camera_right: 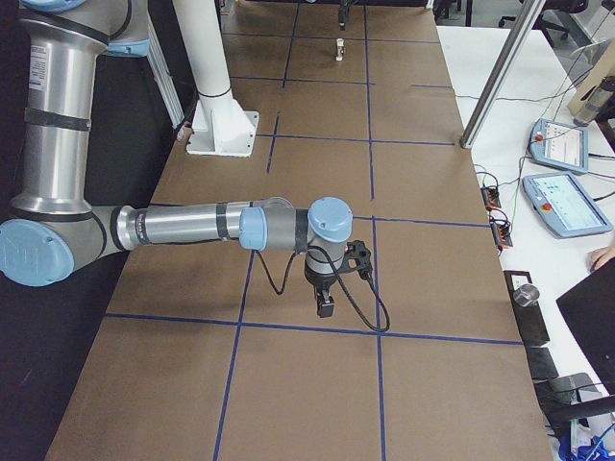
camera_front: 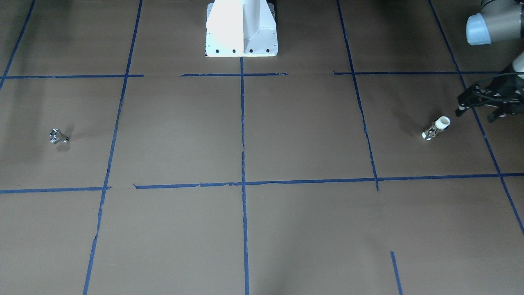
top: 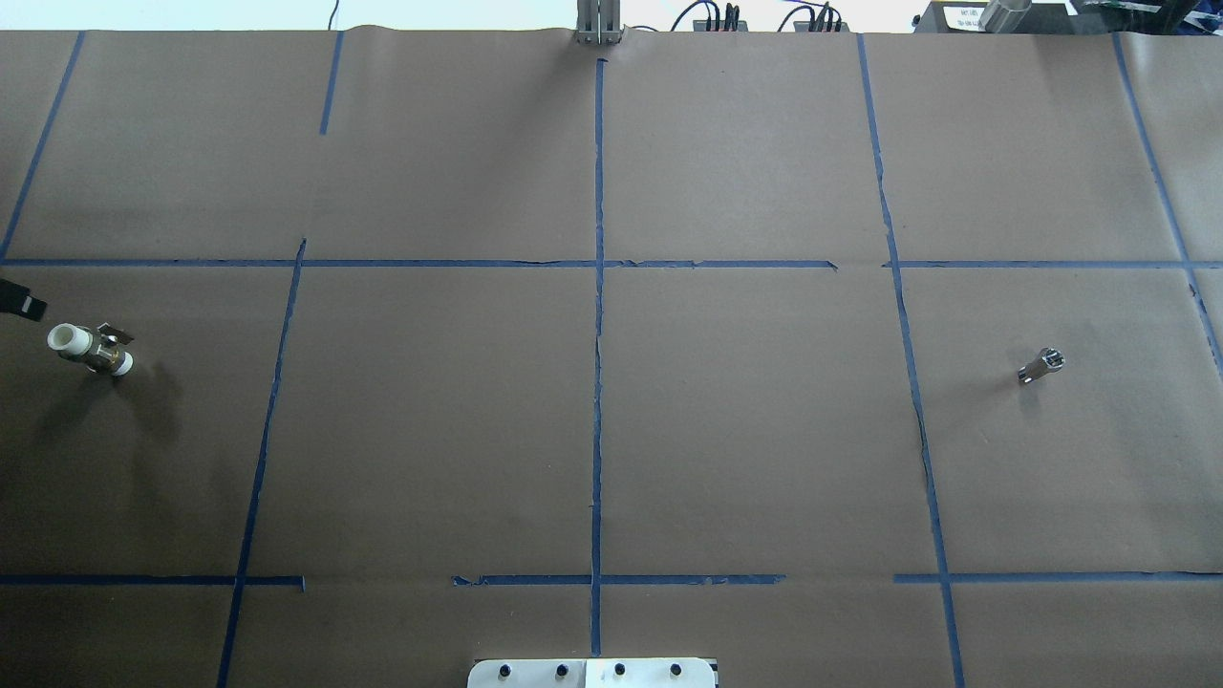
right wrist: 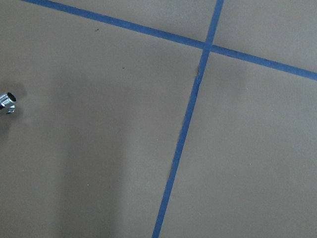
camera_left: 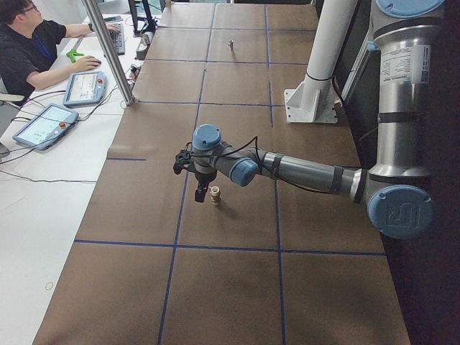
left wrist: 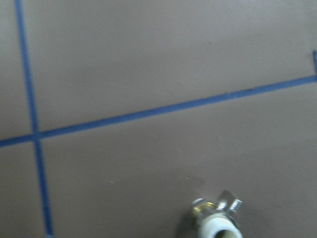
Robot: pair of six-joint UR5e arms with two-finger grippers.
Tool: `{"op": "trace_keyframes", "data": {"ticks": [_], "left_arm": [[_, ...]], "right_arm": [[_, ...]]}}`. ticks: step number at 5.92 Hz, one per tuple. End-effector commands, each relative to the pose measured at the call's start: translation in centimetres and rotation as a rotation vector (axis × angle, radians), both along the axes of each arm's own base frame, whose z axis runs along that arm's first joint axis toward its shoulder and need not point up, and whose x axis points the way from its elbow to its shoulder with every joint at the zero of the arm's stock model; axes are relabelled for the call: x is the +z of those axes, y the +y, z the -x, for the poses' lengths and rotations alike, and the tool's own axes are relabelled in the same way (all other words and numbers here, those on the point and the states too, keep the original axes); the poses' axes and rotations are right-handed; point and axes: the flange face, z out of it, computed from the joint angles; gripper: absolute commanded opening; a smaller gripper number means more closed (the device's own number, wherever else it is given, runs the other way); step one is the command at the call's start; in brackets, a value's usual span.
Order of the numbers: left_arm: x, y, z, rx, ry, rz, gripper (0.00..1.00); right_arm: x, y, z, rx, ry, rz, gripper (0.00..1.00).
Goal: Assemble PPR valve and pipe with both arms
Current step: 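Lower the left gripper onto the white PPR valve and grasp it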
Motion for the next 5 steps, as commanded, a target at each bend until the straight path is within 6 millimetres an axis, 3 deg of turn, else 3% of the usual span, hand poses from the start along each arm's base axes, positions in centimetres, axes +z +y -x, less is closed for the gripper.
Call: {"op": "trace_keyframes", "data": {"ticks": [1,5], "left_arm": [[1.0,0.9,-2.7,-0.011,-0.030,0.011,1.00],[1.4,0.8,-5.3,0.029,-0.041,0.012,0.99]], "right_arm": [[0.2,0.0,0.0,0.001,0.001,0.005,1.00],[0.2,-0.1,0.0,0.001,0.001,0.005,1.00]]}}
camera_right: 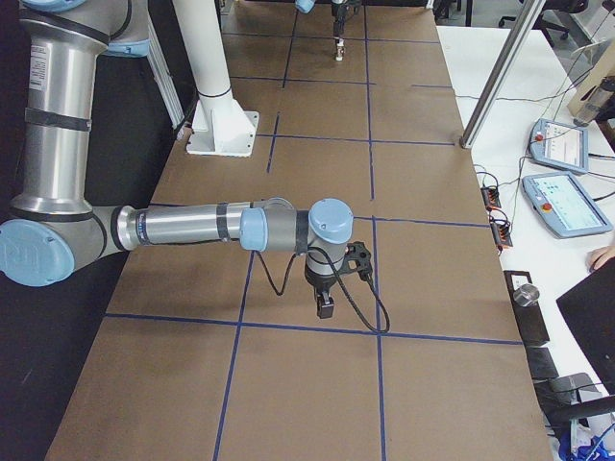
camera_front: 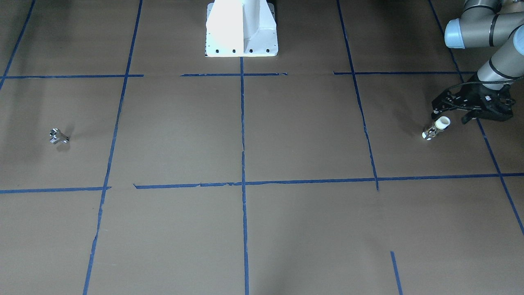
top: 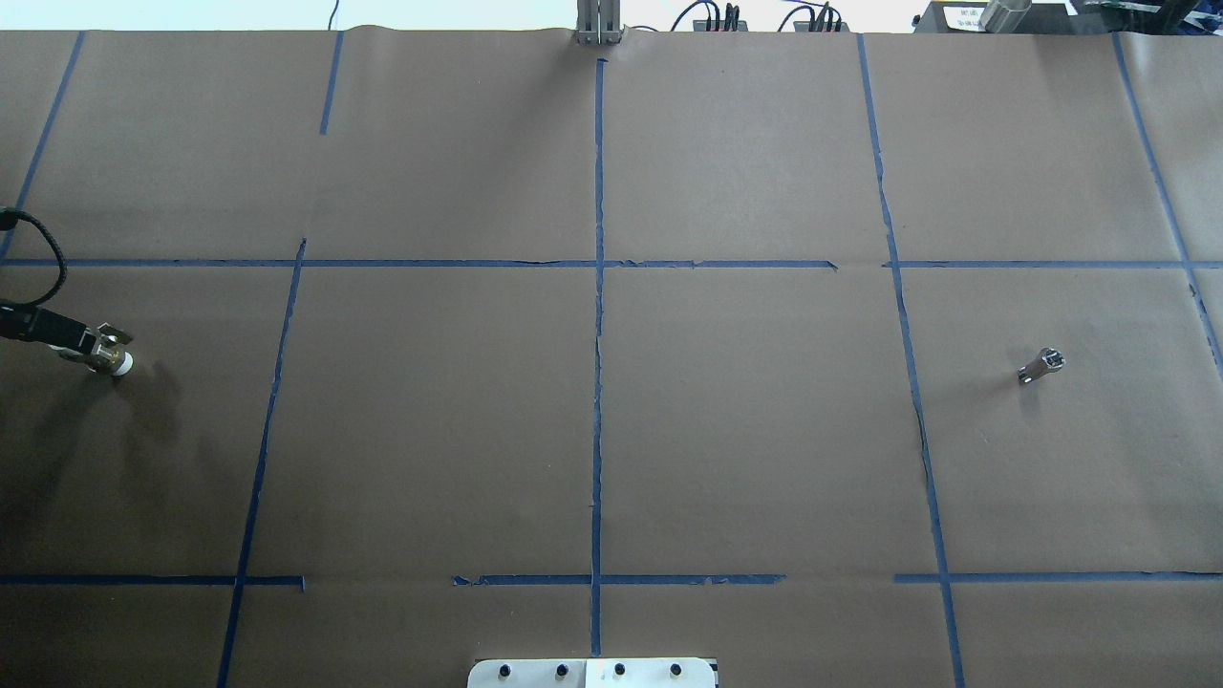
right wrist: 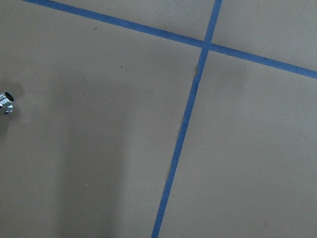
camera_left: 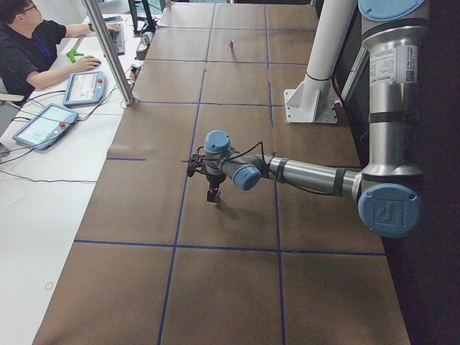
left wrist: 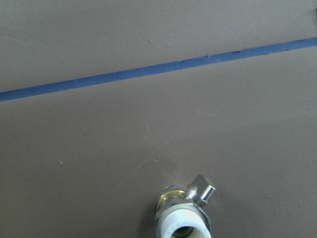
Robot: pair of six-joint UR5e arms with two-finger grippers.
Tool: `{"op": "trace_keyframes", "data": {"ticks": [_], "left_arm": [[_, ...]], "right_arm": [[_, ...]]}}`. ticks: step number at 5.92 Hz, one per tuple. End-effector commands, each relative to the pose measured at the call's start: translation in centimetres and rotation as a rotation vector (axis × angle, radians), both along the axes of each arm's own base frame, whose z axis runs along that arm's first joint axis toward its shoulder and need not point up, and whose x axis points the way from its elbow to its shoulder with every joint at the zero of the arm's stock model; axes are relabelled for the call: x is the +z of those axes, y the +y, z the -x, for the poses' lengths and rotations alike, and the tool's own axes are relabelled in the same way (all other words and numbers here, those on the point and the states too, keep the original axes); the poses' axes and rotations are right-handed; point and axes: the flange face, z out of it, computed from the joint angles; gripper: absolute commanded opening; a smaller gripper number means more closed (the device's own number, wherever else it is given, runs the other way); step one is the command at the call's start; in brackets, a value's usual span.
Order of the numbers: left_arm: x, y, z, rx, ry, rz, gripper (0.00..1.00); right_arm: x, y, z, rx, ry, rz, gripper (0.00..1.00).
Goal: Assemble PPR valve and pipe with both arms
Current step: 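Lower the left gripper onto the white PPR valve and grasp it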
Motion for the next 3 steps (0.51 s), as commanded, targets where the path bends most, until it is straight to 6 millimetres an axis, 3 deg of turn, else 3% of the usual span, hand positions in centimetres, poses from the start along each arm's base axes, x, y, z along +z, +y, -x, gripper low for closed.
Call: {"op": "trace_keyframes", "data": {"ticks": [1,2,3], "left_arm": [[-0.08,-0.29,-0.89,0.012,-0.001,-0.001,0.86],[-0.05,-0.37,-1.03,0.014,-0.002,0.001,0.63],[-0.03,-0.43,-1.06,0.013,-0.002,0.003,0.31]], "right_arm": [[0.14,0.00,0.01,0.000,-0.001,0.003,1.00],[0.13,0.07,0.01,0.000,-0.001,0.003,1.00],[0.13,0.07,0.01,0.000,-0.001,0.003,1.00]]}}
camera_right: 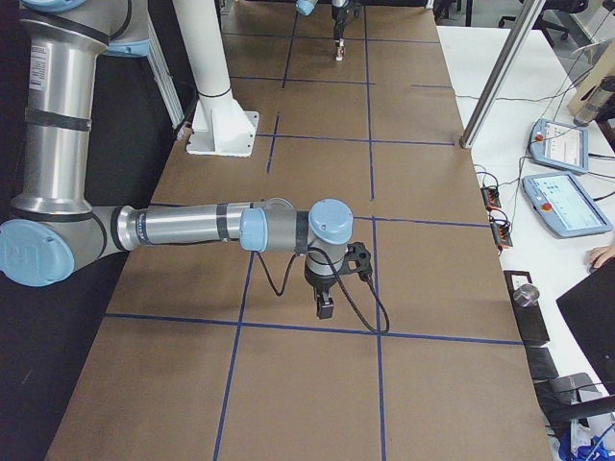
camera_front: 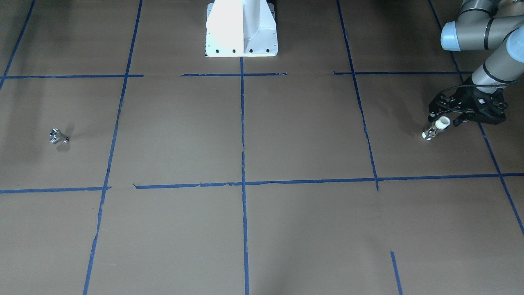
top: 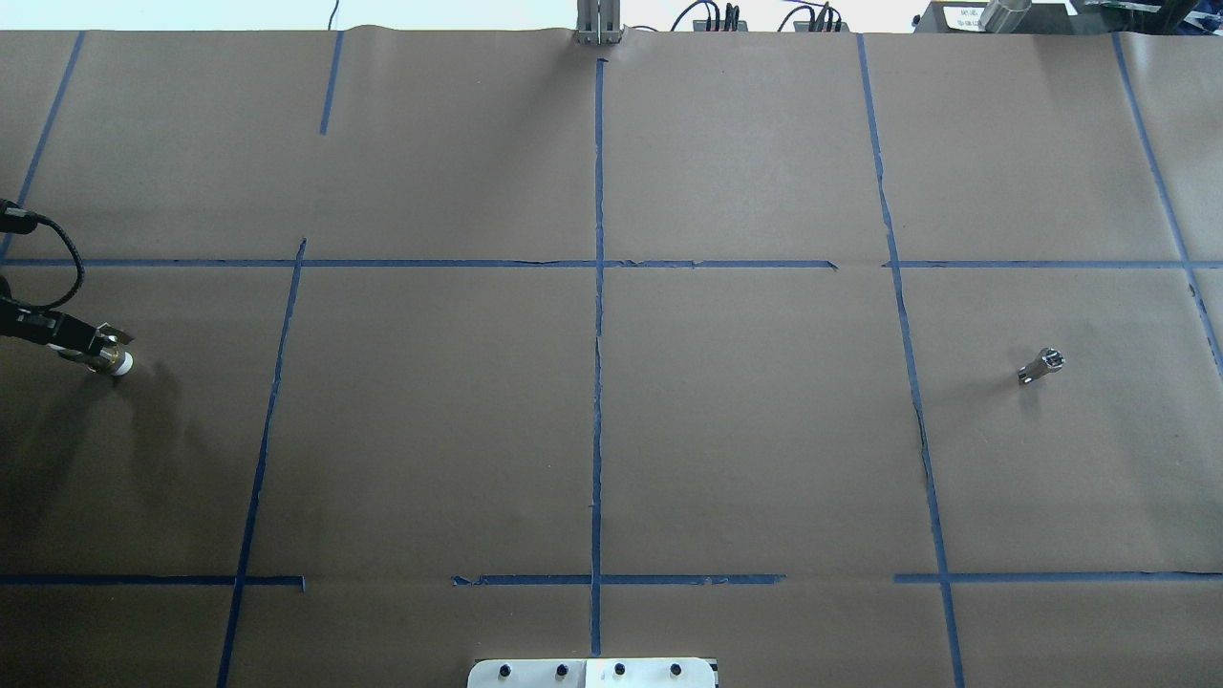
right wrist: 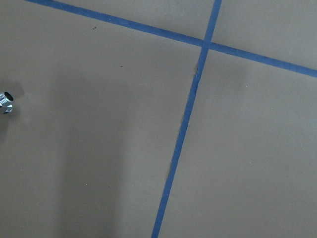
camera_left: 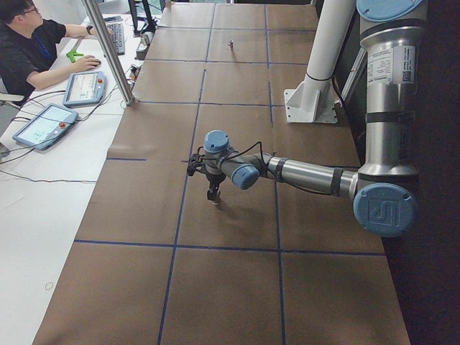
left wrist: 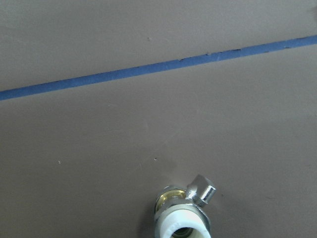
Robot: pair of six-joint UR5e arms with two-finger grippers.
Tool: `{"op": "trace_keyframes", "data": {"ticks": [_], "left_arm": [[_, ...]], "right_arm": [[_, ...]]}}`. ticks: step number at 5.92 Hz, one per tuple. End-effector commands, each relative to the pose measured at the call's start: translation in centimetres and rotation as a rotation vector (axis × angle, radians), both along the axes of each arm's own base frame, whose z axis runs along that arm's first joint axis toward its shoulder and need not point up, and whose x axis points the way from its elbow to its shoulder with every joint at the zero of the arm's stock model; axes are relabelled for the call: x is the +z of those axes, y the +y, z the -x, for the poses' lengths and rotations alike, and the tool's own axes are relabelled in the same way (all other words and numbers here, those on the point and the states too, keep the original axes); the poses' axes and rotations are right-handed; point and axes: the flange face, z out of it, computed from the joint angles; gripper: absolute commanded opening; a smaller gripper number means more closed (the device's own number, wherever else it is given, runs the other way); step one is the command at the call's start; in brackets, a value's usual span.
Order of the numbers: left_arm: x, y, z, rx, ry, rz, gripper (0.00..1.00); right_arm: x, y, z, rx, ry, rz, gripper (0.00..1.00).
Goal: Assemble PPR valve and pipe with both arms
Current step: 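Lower the left gripper onto the white PPR valve and grasp it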
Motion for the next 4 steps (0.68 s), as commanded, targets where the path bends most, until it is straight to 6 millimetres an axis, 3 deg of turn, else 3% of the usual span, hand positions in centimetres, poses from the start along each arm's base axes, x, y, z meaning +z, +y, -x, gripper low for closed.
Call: {"op": "trace_keyframes", "data": {"ticks": [1,3,4], "left_arm": [[0.1,-0.2,0.0,-0.012,-0.017,-0.008,0.21],[-0.4,-0.3,0.3,-0.023,-0.020,-0.022,0.00],[-1.9,-0.3,0.4,-0.028,-0.005,-0.040,0.00]], "right_arm": [[0.0,0.0,0.0,0.001,0.000,0.001,1.00],[0.0,0.0,0.0,0.001,-0.002,0.001,1.00],[0.0,0.0,0.0,0.001,-0.002,0.001,1.00]]}}
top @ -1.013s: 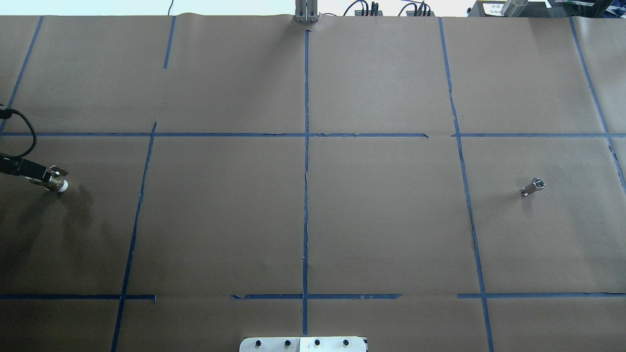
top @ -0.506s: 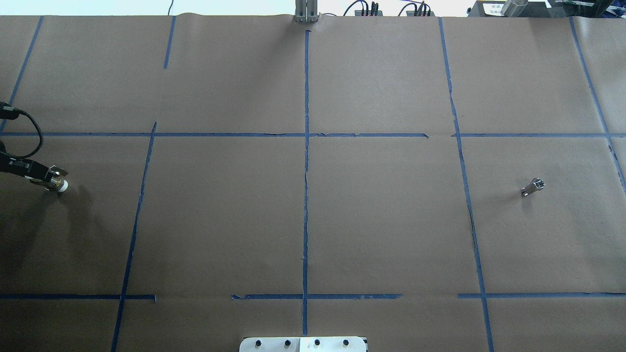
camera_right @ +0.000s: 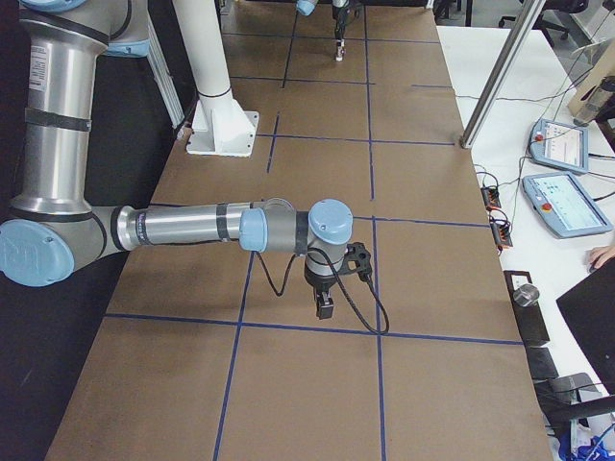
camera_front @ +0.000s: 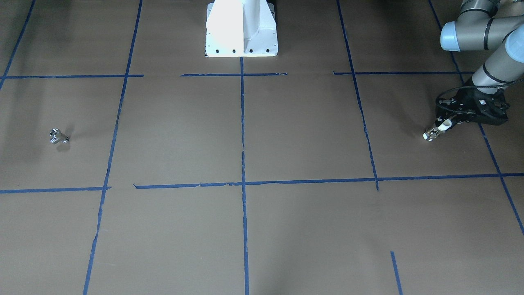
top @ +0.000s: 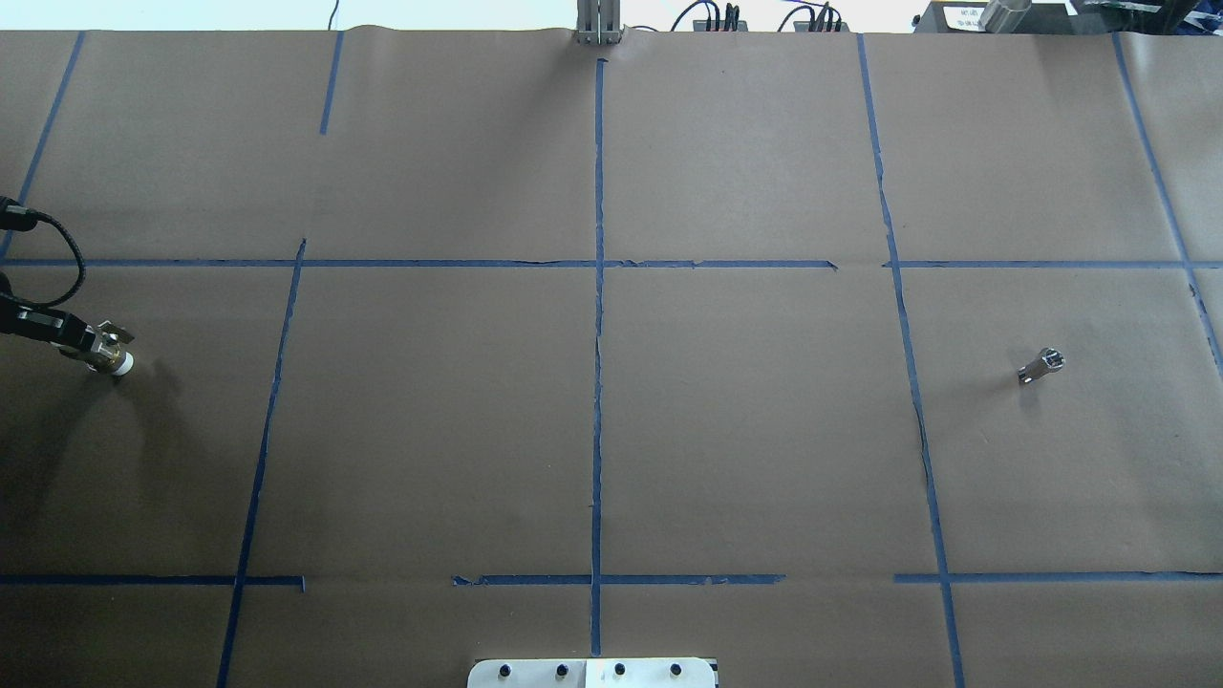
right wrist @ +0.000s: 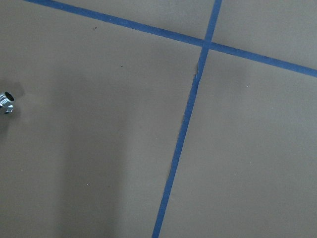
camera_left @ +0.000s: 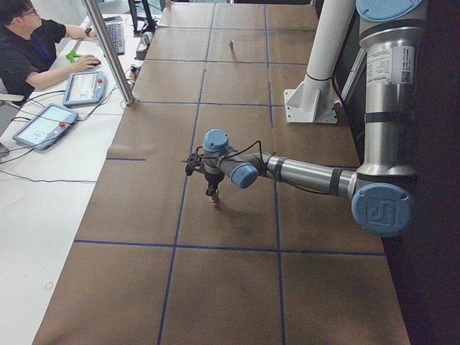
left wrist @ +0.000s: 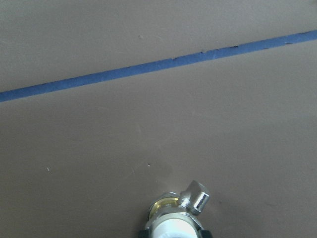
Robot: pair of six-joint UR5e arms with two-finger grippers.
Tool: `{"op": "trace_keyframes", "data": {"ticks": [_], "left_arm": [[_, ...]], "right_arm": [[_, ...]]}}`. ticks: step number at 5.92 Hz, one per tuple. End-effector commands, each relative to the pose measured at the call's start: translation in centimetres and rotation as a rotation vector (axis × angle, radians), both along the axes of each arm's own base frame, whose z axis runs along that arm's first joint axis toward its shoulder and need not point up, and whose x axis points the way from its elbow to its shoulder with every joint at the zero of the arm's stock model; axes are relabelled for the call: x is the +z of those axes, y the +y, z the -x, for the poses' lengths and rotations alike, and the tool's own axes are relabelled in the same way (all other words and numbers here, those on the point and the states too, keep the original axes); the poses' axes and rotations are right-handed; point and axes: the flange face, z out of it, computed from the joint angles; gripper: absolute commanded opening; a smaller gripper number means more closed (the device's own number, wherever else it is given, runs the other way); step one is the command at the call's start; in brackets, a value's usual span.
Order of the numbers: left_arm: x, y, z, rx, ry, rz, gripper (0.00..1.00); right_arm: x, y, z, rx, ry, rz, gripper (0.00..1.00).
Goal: Assemble PPR valve and pipe with both arms
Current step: 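Lower the left gripper onto the white PPR valve and grasp it, then lift the valve with the left gripper and carry it to the table center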
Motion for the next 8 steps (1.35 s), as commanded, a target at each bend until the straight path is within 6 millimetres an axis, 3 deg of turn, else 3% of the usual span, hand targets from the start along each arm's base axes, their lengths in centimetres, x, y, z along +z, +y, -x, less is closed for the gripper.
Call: {"op": "trace_keyframes", "data": {"ticks": [1,2,3,4,6,7,8], "left_arm": [[-2.6,0.0,0.0,-0.044,0.030,0.013,0.00],[-7.0,-1.4,-1.0,-0.131,0.064,0.087,0.00],[-12.7,-2.1,-3.4,-0.183,0.075,0.181,0.00],[-20.3,-1.9,-8.0,-0.235,0.082,0.267,0.00],[-32.8,3.4,-21.6,-0.273,0.042,0.345,0.00],[-38.0,4.7,-25.7,-0.296,0.080,0.371,0.00],[-41.5,4.9,-30.9,-0.327,0.081,0.387,0.00]], "right_arm": [[-0.1,0.0,0.0,0.000,-0.002,-0.001,1.00],[-0.1,0.0,0.0,0.000,-0.002,-0.001,1.00],[0.1,0.0,0.0,0.000,-0.002,0.002,1.00],[0.0,0.0,0.0,0.000,-0.002,0.001,1.00],[0.2,0.0,0.0,0.000,-0.001,0.004,1.00],[0.2,0.0,0.0,0.001,-0.001,0.005,1.00],[0.1,0.0,0.0,0.001,-0.001,0.003,1.00]]}}
